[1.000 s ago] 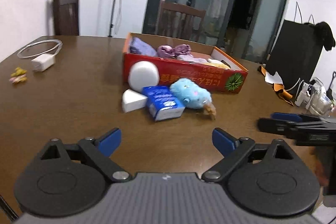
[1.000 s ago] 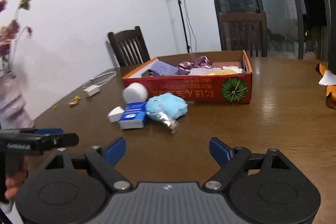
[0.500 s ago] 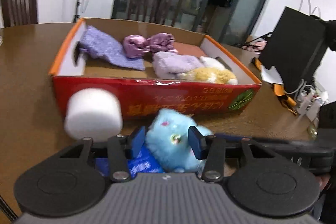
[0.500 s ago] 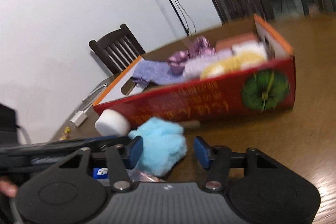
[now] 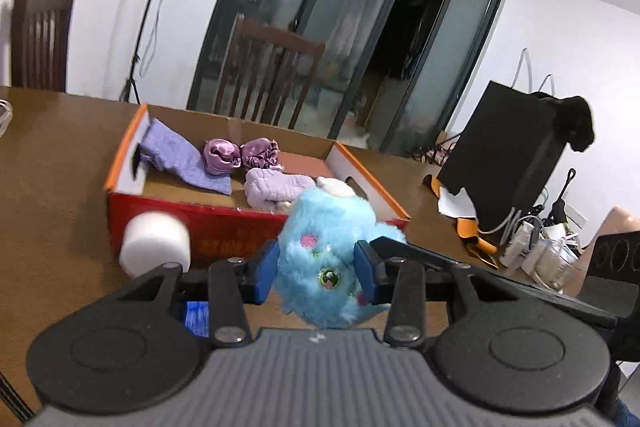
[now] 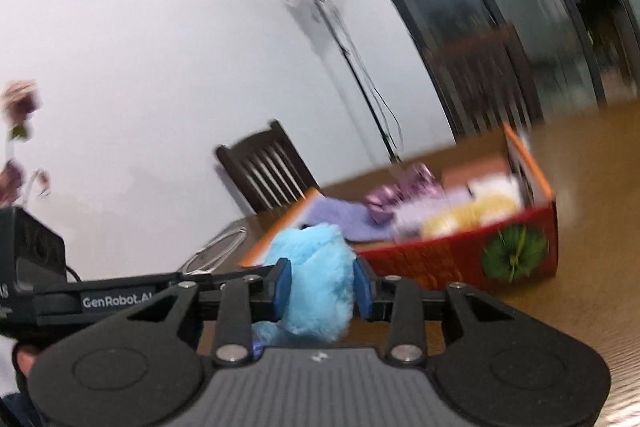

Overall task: Organize soft objects
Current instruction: 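Carry the blue plush toy into the box and open the right gripper, then reach the right gripper to the blue tissue pack and grasp it, then carry the blue tissue pack into the box and release it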

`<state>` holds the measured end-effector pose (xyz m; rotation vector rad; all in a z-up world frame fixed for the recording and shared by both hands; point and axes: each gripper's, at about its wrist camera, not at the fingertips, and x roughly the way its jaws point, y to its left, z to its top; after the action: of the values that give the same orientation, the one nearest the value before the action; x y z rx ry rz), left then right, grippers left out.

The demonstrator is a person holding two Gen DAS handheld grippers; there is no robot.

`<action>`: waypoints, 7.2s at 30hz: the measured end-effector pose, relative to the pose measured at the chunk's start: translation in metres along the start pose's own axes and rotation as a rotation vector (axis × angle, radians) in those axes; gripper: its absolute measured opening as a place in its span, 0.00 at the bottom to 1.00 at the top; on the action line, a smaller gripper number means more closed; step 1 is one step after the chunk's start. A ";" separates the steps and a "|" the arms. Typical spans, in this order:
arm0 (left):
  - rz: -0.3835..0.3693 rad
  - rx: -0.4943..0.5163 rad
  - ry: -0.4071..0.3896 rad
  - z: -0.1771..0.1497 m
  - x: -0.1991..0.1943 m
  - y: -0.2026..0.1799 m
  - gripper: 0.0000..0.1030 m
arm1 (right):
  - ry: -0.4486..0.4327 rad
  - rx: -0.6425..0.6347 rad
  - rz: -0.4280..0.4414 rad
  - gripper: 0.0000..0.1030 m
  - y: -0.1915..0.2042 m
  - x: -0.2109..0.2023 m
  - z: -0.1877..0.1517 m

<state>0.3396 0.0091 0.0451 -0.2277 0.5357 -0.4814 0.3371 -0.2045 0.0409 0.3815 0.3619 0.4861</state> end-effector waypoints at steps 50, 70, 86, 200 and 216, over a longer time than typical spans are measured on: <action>-0.033 -0.142 -0.022 0.054 0.009 0.051 0.37 | 0.186 0.035 0.137 0.34 0.000 0.052 0.050; 0.189 -0.028 0.105 0.085 0.094 0.105 0.47 | 0.457 -0.038 0.019 0.26 -0.024 0.244 0.049; 0.194 0.080 -0.062 0.089 -0.071 0.052 0.75 | 0.209 -0.268 -0.141 0.50 0.014 0.036 0.121; 0.017 -0.141 0.153 0.092 0.141 0.071 0.29 | 0.325 0.036 -0.108 0.24 -0.071 0.160 0.091; 0.123 -0.020 0.180 0.091 0.118 0.069 0.49 | 0.394 -0.085 -0.196 0.48 -0.053 0.158 0.091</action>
<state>0.5037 0.0178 0.0478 -0.1704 0.7266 -0.3784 0.5259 -0.1912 0.0584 0.1626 0.7508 0.3815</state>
